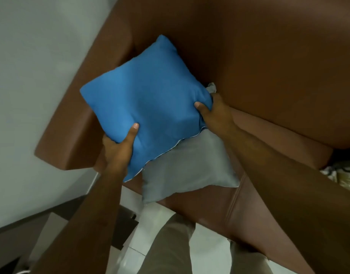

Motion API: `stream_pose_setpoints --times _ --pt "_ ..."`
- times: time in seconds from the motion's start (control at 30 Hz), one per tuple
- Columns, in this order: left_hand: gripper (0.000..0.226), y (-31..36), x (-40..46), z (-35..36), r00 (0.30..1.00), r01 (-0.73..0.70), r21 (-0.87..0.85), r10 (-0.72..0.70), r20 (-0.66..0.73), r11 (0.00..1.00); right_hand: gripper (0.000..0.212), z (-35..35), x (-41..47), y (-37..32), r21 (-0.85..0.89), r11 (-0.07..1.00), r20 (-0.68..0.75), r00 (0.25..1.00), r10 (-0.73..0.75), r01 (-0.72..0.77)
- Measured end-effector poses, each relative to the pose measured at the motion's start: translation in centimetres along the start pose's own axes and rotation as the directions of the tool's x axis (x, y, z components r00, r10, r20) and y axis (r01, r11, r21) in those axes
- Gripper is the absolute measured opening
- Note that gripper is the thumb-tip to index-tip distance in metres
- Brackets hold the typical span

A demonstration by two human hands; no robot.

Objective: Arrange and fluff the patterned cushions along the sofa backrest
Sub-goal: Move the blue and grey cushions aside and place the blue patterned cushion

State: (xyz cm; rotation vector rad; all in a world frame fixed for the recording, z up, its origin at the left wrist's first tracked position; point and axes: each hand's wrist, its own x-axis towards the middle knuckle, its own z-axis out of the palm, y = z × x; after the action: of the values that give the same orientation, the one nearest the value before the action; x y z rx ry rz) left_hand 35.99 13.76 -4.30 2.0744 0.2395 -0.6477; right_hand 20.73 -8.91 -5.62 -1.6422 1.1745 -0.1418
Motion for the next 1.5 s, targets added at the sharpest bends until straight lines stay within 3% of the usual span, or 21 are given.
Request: stream_pose_setpoints --times 0.1,0.17,0.27,0.37,0.47,0.6,0.7,0.8,0.9,0.97,1.03,1.13,1.23,1.33,1.37,1.4,1.47,1.5 --pt "0.099 3.3 -2.3 0.0 0.996 -0.074 -0.045 0.072 -0.05 0.996 0.047 -2.8 -2.2 -2.5 0.099 0.995 -0.167 0.986 -0.004 0.021" --pt "0.08 5.8 -4.8 0.2 0.994 -0.113 -0.037 0.113 0.001 0.993 0.041 -6.5 -4.3 -3.5 0.173 0.984 -0.291 0.957 0.018 0.034" --pt "0.043 8.8 -9.6 1.9 0.968 -0.16 -0.01 0.159 0.194 0.987 0.02 -13.4 -8.9 -2.4 0.336 0.94 -0.389 0.917 0.089 0.052" --pt "0.042 10.9 -13.5 5.0 0.918 -0.246 0.156 0.178 0.354 0.957 0.007 -19.9 -13.2 0.1 0.497 0.867 -0.408 0.887 0.217 0.016" --pt "0.036 13.0 -16.2 10.1 0.844 -0.351 0.279 0.173 0.509 0.894 0.013 -25.9 -16.8 3.4 0.603 0.794 -0.378 0.849 0.371 -0.078" --pt "0.018 16.2 -18.9 17.9 0.788 -0.252 0.233 0.059 0.613 0.939 0.019 -31.5 -18.1 8.0 0.721 0.68 -0.365 0.758 0.54 -0.137" --pt "0.019 17.2 -20.5 23.2 0.795 -0.151 0.193 0.003 0.606 0.97 0.015 -34.7 -16.7 10.5 0.781 0.622 -0.398 0.715 0.575 -0.065" --pt "0.036 16.3 -21.6 27.4 0.794 -0.12 0.091 0.041 0.606 0.989 0.026 -36.5 -14.7 12.7 0.729 0.685 -0.478 0.726 0.494 0.014" --pt "0.035 14.4 -21.9 30.0 0.779 -0.41 0.165 0.25 0.575 0.897 0.054 -37.0 -12.5 15.2 0.469 0.882 -0.588 0.726 0.356 -0.053" --pt "0.013 14.1 -21.4 30.9 0.775 -0.561 0.235 0.403 0.487 0.794 0.049 -37.4 -11.6 16.4 0.266 0.96 -0.65 0.719 0.246 -0.088" --pt "0.01 14.4 -20.7 31.1 0.763 -0.635 0.303 0.515 0.391 0.71 0.034 -38.1 -10.8 17.2 0.165 0.983 -0.683 0.71 0.171 -0.077" --pt "0.022 15.2 -19.7 31.1 0.731 -0.681 0.353 0.624 0.276 0.641 0.027 -39.1 -9.3 16.9 0.061 0.993 -0.668 0.735 0.115 -0.101" --pt "0.026 15.5 -18.4 31.5 0.746 -0.663 0.374 0.615 0.256 0.648 0.026 -39.0 -7.1 17.3 0.124 0.98 -0.577 0.793 0.199 -0.156" --pt "0.031 15.6 -17.6 31.4 0.76 -0.646 0.451 0.57 0.31 0.616 0.033 -38.1 -6.5 16.8 0.095 0.973 -0.591 0.774 0.226 -0.211" --pt "0.037 15.6 -17.8 31.1 0.716 -0.682 0.505 0.622 0.317 0.529 0.036 -37.6 -6.8 16.3 0.056 0.979 -0.642 0.744 0.185 -0.195" --pt "0.043 15.5 -18.2 30.7 0.614 -0.742 0.554 0.713 0.338 0.376 0.041 -37.0 -7.5 15.6 -0.002 0.988 -0.709 0.697 0.108 -0.155" --pt "0.057 14.7 -19.7 30.1 0.249 -0.869 0.495 0.838 0.486 -0.029 0.048 -35.2 -9.0 13.5 -0.197 0.98 -0.795 0.58 -0.178 0.031" --pt "0.065 14.0 -20.2 30.4 0.088 -0.889 0.405 0.786 0.612 -0.216 0.05 -34.1 -9.4 12.7 -0.309 0.942 -0.762 0.558 -0.329 0.133"
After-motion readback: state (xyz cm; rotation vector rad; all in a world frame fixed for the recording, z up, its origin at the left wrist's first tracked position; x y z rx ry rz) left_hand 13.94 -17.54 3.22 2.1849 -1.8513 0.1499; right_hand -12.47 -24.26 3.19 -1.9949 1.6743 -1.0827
